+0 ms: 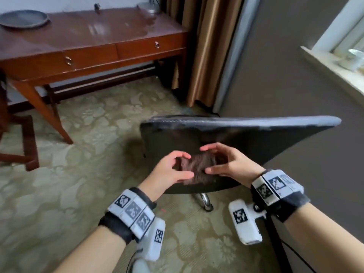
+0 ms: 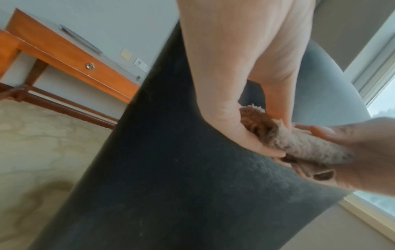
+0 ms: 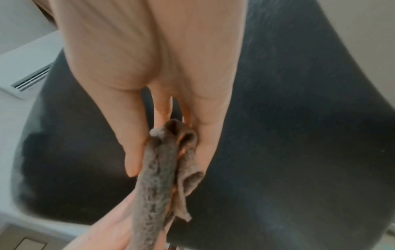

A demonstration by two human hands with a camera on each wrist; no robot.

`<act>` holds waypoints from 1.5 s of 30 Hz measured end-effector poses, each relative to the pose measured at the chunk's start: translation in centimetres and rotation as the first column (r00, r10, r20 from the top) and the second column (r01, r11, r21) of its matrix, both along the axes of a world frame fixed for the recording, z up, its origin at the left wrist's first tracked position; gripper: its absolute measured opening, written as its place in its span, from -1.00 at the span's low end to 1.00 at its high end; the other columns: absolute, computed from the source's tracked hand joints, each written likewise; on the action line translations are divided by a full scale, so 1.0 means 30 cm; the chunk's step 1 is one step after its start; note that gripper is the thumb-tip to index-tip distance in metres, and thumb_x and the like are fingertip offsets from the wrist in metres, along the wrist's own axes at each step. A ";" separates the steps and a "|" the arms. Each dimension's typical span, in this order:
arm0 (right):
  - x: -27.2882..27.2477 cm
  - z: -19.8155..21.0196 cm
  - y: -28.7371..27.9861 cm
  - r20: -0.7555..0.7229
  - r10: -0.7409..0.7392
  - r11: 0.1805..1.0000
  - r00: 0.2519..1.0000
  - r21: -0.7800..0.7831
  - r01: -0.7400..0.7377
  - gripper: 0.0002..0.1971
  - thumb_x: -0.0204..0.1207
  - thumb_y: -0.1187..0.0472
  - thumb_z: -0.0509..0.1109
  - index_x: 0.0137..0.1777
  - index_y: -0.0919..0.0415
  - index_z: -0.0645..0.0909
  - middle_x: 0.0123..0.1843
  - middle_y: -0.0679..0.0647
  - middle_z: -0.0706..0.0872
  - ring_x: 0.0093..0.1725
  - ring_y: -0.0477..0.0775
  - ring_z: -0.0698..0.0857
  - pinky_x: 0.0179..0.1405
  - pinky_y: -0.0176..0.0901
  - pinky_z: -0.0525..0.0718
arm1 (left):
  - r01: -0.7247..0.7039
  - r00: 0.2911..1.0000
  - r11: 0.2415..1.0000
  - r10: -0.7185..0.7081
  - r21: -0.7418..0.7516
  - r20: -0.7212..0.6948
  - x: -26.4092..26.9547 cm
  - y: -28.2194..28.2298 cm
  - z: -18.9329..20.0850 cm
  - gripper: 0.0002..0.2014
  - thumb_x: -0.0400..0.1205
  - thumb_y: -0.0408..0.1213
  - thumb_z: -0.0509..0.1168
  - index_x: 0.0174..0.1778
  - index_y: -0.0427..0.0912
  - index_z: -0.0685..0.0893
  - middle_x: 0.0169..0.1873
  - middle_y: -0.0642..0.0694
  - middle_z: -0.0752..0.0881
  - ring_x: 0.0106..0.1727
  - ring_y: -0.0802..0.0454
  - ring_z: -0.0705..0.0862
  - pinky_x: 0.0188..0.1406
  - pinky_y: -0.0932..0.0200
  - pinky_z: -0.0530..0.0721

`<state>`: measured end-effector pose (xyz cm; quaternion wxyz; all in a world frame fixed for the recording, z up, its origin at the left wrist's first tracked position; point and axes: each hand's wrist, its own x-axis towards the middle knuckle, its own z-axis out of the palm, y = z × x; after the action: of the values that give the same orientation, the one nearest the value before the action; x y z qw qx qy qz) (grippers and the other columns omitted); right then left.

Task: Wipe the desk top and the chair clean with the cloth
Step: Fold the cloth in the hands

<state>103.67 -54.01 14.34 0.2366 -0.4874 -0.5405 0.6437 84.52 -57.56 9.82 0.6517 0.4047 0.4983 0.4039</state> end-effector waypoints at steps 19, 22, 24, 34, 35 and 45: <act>-1.478 -0.091 0.465 -0.016 0.298 0.938 0.954 -0.182 -0.296 -0.42 0.23 0.72 0.36 0.06 0.06 0.66 0.02 0.25 0.69 -0.05 0.28 0.67 0.07 0.33 0.65 | -0.361 0.904 0.932 0.347 -0.011 -0.251 -1.312 0.307 0.065 -0.50 0.40 -0.72 0.39 0.12 -0.09 0.63 -0.01 0.02 0.68 -0.03 0.26 0.65 -0.15 0.47 0.61; -1.673 -0.085 0.659 -0.021 0.369 0.913 0.929 -0.178 -0.367 -0.41 0.26 0.73 0.34 0.19 0.15 0.61 -0.03 0.26 0.70 -0.18 0.26 0.68 -0.16 0.14 0.70 | -0.410 0.875 0.912 0.399 0.015 -0.274 -1.507 0.474 0.047 -0.48 0.38 -0.70 0.43 0.02 0.04 0.67 0.12 -0.10 0.69 0.11 0.08 0.67 0.08 0.20 0.66; -1.776 -0.067 0.805 -0.033 0.410 0.895 0.912 -0.179 -0.409 -0.42 0.29 0.74 0.32 0.20 0.16 0.59 -0.11 0.23 0.70 -0.28 0.24 0.68 -0.32 0.05 0.71 | -0.435 0.865 0.900 0.423 0.018 -0.271 -1.618 0.600 0.044 -0.46 0.36 -0.68 0.45 0.01 0.10 0.69 0.18 -0.16 0.68 0.21 -0.06 0.66 0.25 -0.04 0.64; -2.248 0.041 1.492 0.126 0.563 0.826 0.817 -0.066 -0.559 -0.40 0.25 0.68 0.41 0.28 0.23 0.61 -0.05 0.16 0.72 -0.13 0.20 0.69 -0.20 -0.01 0.75 | -0.440 0.862 0.898 0.429 0.023 -0.270 -2.093 1.207 0.091 -0.44 0.36 -0.62 0.48 0.09 0.13 0.68 0.25 -0.14 0.65 0.29 -0.04 0.61 0.03 0.07 0.70; -2.298 0.044 1.555 0.144 0.575 0.817 0.805 -0.062 -0.573 -0.39 0.26 0.68 0.41 0.28 0.21 0.61 -0.06 0.12 0.72 -0.10 0.18 0.69 -0.28 -0.14 0.76 | -0.444 0.860 0.896 0.433 0.023 -0.271 -2.139 1.263 0.090 -0.45 0.37 -0.62 0.48 0.09 0.12 0.67 0.24 -0.14 0.66 0.28 -0.04 0.62 0.05 0.00 0.72; -2.843 0.022 2.228 0.197 0.558 0.825 0.806 -0.032 -0.564 -0.42 0.27 0.71 0.37 0.18 0.14 0.63 0.03 0.18 0.72 0.00 0.20 0.71 -0.12 0.05 0.77 | -0.474 0.855 0.880 0.457 -0.014 -0.245 -2.677 1.947 0.066 -0.48 0.39 -0.61 0.48 0.14 0.00 0.60 0.22 -0.14 0.59 0.19 -0.22 0.66 -0.05 -0.23 0.75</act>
<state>18.37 12.83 15.01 -0.0123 -0.3641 -0.6898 0.6256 4.21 0.84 11.82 0.4856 0.2925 0.6695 0.4800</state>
